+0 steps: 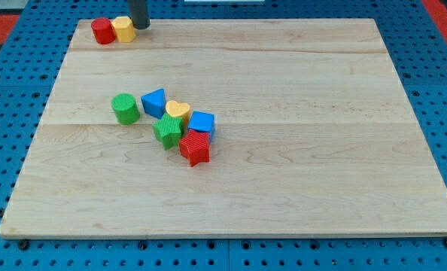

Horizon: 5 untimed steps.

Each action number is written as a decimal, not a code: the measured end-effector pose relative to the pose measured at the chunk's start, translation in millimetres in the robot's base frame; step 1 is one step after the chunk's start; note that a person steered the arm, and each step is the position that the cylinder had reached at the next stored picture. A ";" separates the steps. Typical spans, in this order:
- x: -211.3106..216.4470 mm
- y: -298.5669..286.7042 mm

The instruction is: Slide the red star along with the heart towards the top left

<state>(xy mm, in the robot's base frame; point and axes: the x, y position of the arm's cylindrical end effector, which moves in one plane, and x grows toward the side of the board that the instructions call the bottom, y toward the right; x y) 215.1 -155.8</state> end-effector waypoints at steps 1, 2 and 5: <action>13.8 0.8; 19.9 66.6; 301.7 290.0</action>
<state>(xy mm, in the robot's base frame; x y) 516.8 134.3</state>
